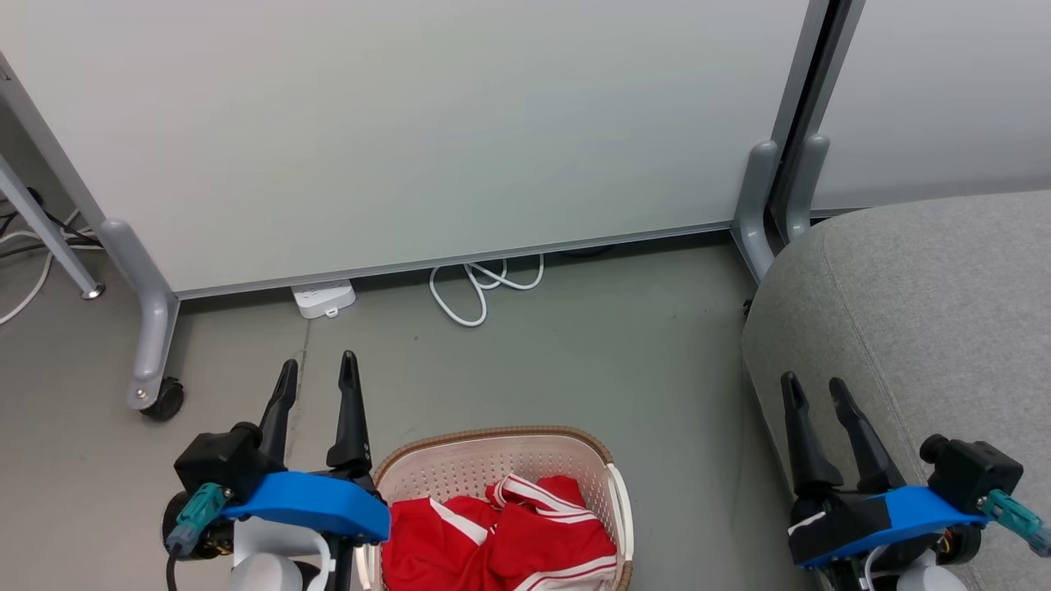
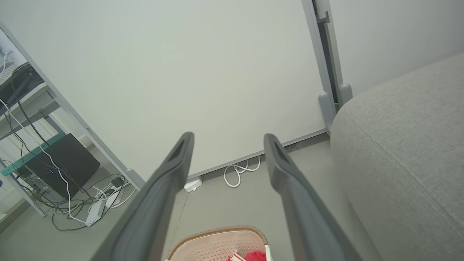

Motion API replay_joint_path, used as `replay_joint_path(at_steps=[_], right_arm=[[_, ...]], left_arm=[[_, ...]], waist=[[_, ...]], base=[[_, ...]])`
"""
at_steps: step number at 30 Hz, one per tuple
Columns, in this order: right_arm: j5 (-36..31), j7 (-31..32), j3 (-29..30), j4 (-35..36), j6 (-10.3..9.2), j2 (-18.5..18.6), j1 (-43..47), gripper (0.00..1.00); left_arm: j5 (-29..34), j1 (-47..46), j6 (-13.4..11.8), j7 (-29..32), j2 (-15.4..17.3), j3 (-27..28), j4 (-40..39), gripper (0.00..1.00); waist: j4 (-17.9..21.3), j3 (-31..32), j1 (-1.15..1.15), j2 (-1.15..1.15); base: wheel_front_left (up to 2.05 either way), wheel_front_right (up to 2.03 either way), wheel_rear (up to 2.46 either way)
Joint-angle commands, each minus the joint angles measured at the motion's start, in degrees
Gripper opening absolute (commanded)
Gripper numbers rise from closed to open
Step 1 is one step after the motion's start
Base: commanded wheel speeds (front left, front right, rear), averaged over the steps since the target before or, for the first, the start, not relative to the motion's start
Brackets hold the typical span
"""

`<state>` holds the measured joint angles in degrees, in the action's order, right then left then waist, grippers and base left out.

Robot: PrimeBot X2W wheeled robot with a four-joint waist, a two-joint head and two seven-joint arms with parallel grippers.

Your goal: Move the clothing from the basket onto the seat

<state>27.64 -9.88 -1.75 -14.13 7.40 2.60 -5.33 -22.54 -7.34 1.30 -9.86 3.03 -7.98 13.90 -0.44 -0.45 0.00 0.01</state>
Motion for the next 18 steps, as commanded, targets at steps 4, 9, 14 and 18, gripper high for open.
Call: replay_joint_path(at_steps=[4, 9, 14, 18], right_arm=[[-3.0, -1.0, -0.4, 0.0, 0.11, 0.4, -0.1, 1.0], [-5.6, -1.6, -0.7, -0.3, 0.11, 0.4, -0.1, 1.0], [-8.0, -2.2, -0.9, -0.7, 0.12, 0.4, 0.0, 1.0], [-10.1, -2.7, -1.1, -1.1, 0.13, 0.4, -0.1, 1.0]], left_arm=[[3.1, -1.4, 0.0, -1.0, 0.3, -0.5, 0.2, 1.0], [5.5, -1.2, 0.2, -1.7, 0.4, -0.8, 0.9, 1.0], [7.8, -1.3, 0.5, -2.3, 0.3, -1.0, 1.7, 1.0], [9.4, -1.5, 0.6, -2.7, 0.3, -1.1, 2.4, 1.0]], waist=[[-0.1, 0.0, 0.0, -0.01], [-0.2, 0.1, 0.0, -0.01], [-0.2, 0.0, 0.0, -0.01], [-0.3, 0.0, 0.0, -0.01]], base=[[0.0, 0.0, 0.0], [0.0, 0.0, 0.0], [0.0, 0.0, 0.0], [0.0, 0.0, 0.0]])
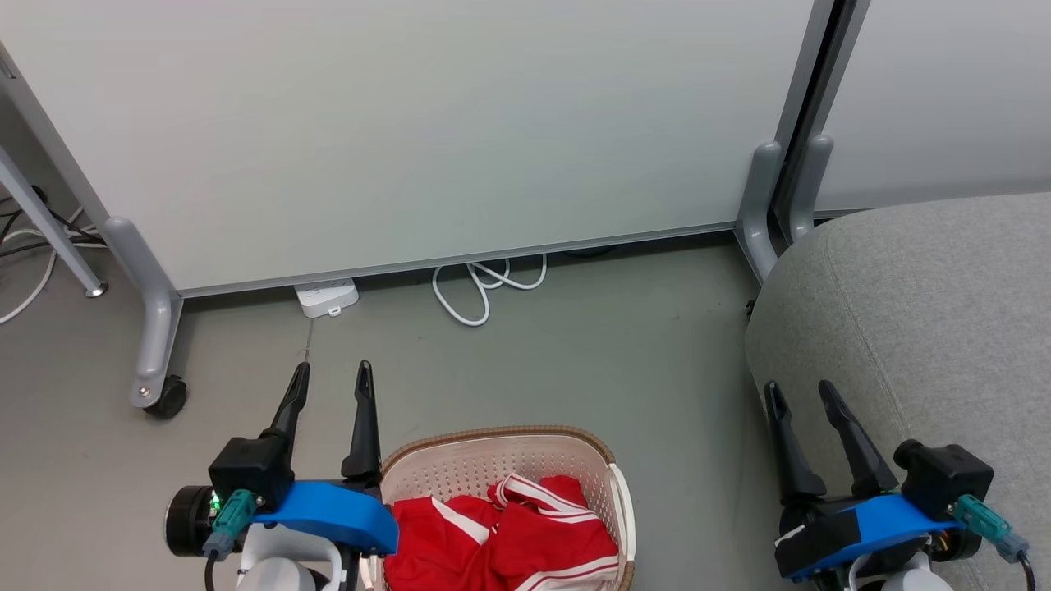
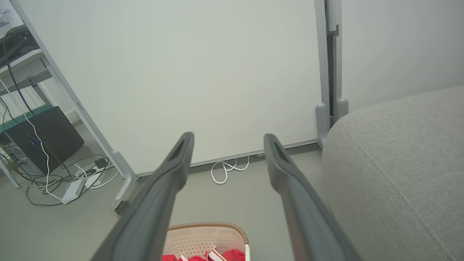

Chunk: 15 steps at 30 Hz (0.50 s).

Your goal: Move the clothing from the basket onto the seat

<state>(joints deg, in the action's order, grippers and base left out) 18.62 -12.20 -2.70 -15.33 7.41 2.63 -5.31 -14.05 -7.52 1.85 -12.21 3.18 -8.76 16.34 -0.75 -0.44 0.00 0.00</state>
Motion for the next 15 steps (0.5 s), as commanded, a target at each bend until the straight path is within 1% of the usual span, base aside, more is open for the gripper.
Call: replay_joint_path(at_steps=[1, 15], right_arm=[[-1.5, -0.5, -0.2, 0.0, 0.11, 0.4, -0.1, 1.0], [-7.7, -2.2, -0.9, -1.2, 0.12, 0.4, 0.0, 1.0]], left_arm=[[1.3, -1.3, 0.1, -0.5, 0.1, -0.3, 0.1, 1.0], [7.7, -1.4, 0.6, -2.2, -0.1, -0.8, 1.8, 1.0]], waist=[[0.0, 0.0, 0.0, 0.0], [0.0, 0.1, 0.0, 0.0]], base=[[0.0, 0.0, 0.0], [0.0, 0.0, 0.0]])
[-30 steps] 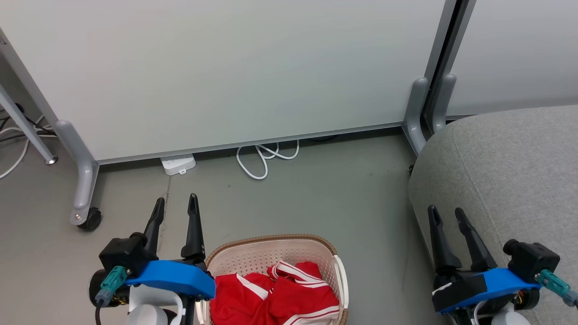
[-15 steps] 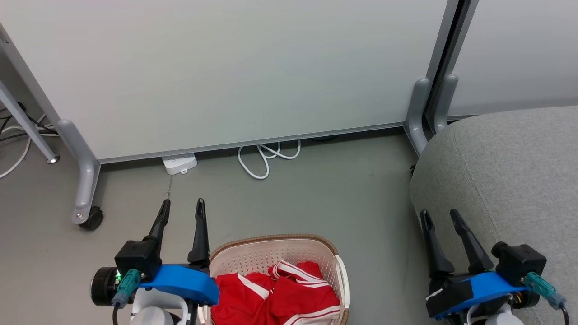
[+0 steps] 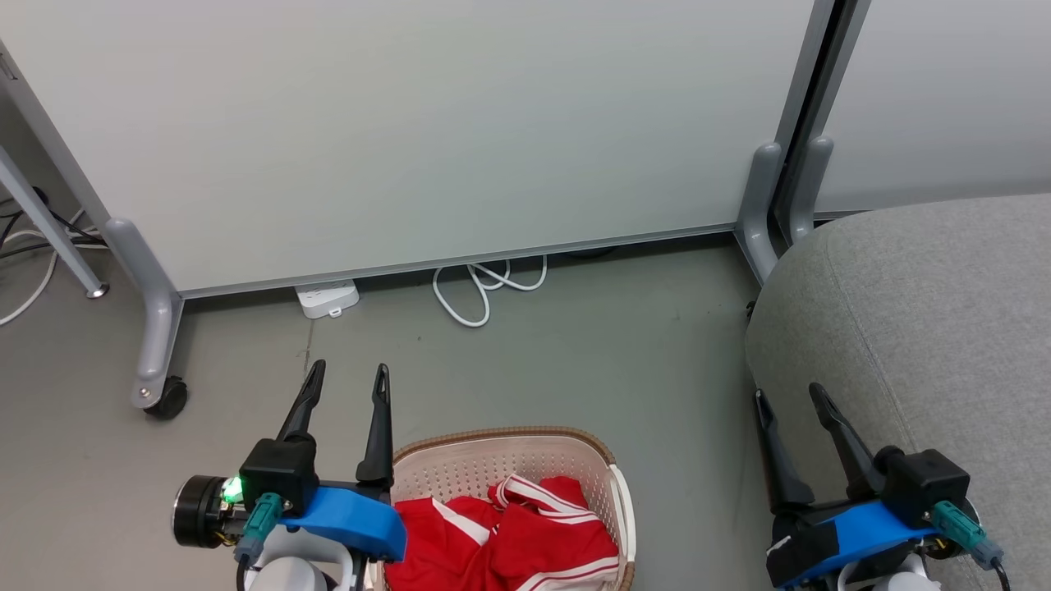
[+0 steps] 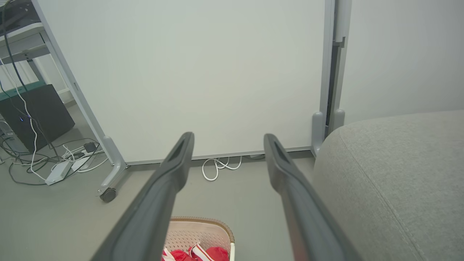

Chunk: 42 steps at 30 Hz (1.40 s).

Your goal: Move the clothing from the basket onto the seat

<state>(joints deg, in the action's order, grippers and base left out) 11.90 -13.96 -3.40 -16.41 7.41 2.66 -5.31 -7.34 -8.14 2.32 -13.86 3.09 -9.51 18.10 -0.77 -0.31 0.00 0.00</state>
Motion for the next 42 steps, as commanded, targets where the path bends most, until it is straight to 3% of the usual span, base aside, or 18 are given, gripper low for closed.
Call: replay_joint_path(at_steps=[1, 9, 32, 42], right_arm=[[-1.4, -0.5, -0.2, -0.1, 0.12, 0.4, 0.0, 1.0], [-4.3, -1.3, -0.6, -0.7, 0.13, 0.4, -0.1, 1.0], [-3.8, -1.3, -0.5, -1.7, 0.09, 0.4, -0.3, 1.0], [-4.3, -1.3, -1.3, -1.2, 0.09, 0.4, -1.8, 1.0]], left_arm=[[1.3, -0.8, 0.2, -0.6, 0.0, -0.1, 0.1, 1.0], [4.1, -0.9, 0.3, -1.4, -0.1, -0.3, 1.1, 1.0], [3.8, -0.9, 0.6, -1.4, -0.2, -0.2, 2.3, 1.0], [5.2, -6.6, 2.4, -1.4, 0.4, -2.0, 7.6, 1.0]], waist=[[0.0, 0.0, 0.0, 0.0], [-0.2, 0.0, 0.0, 0.0], [-0.5, 0.2, 0.0, 0.0], [0.8, -2.7, 0.0, 0.0]], base=[[0.0, 0.0, 0.0], [0.0, 0.0, 0.0], [0.0, 0.0, 0.0], [0.0, 0.0, 0.0]])
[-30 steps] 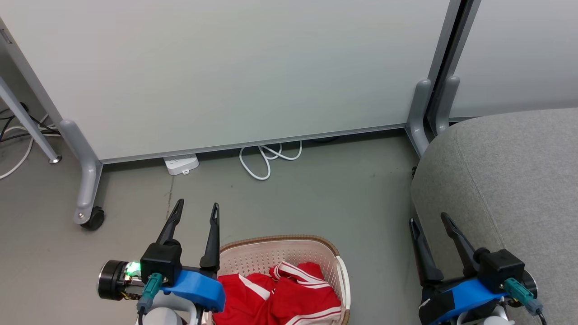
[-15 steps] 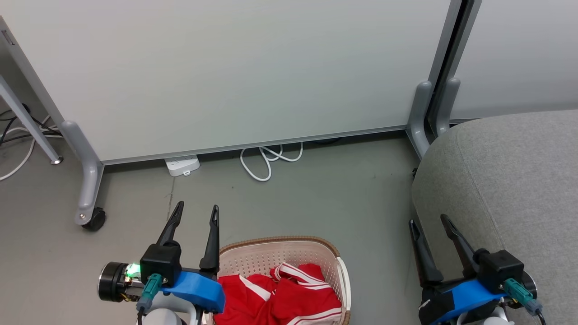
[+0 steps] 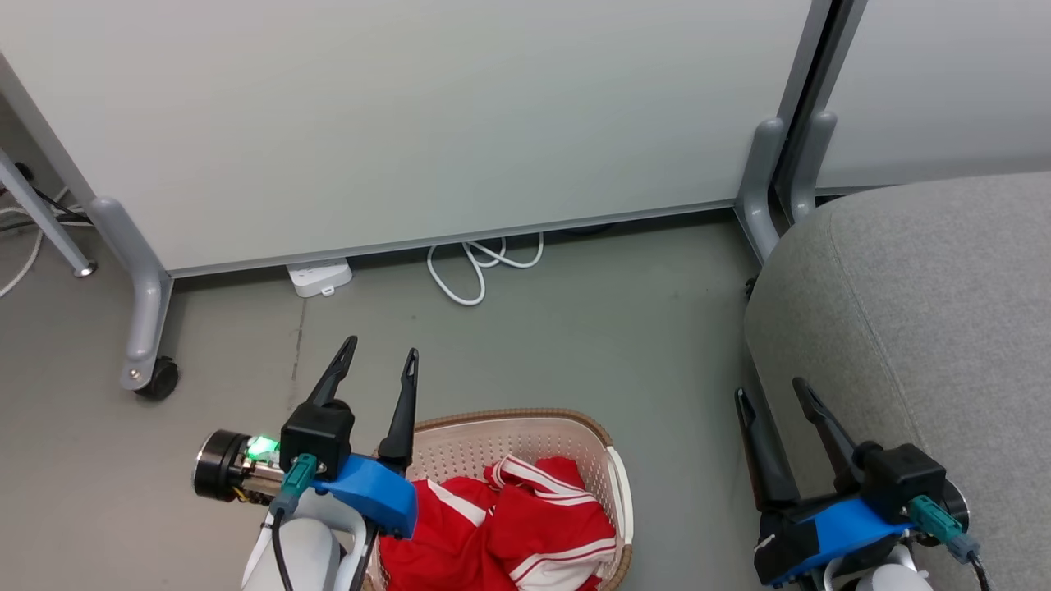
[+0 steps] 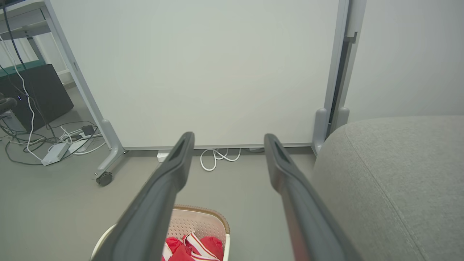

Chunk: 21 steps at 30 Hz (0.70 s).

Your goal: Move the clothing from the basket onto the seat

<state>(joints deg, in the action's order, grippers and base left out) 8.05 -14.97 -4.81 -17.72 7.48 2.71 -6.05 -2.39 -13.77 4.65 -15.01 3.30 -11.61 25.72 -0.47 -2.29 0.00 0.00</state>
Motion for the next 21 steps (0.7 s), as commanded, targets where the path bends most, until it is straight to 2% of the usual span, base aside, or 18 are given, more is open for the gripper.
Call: replay_joint_path(at_steps=[1, 11, 21], right_arm=[[-0.5, -0.3, -0.1, 0.3, 0.03, 0.3, -1.3, 1.0], [-0.9, -0.3, -0.3, 1.6, 0.03, 0.3, -6.5, 1.0], [-0.4, -0.3, -1.1, 3.4, 0.03, 0.3, -12.4, 1.0]], left_arm=[[0.5, -1.9, 0.3, -0.3, 0.5, -0.2, 0.9, 1.0], [2.9, -14.0, 2.4, -0.2, 3.3, -5.6, 13.2, 1.0], [4.5, -23.9, 2.9, -0.2, 5.1, -13.7, 26.3, 1.0]], waist=[[0.8, -1.3, 0.0, 0.0], [4.3, -10.5, 0.0, 0.0], [7.5, -19.8, 0.0, 0.0]], base=[[0.0, 0.0, 0.0], [0.0, 0.0, 0.0], [0.0, 0.0, 0.0]])
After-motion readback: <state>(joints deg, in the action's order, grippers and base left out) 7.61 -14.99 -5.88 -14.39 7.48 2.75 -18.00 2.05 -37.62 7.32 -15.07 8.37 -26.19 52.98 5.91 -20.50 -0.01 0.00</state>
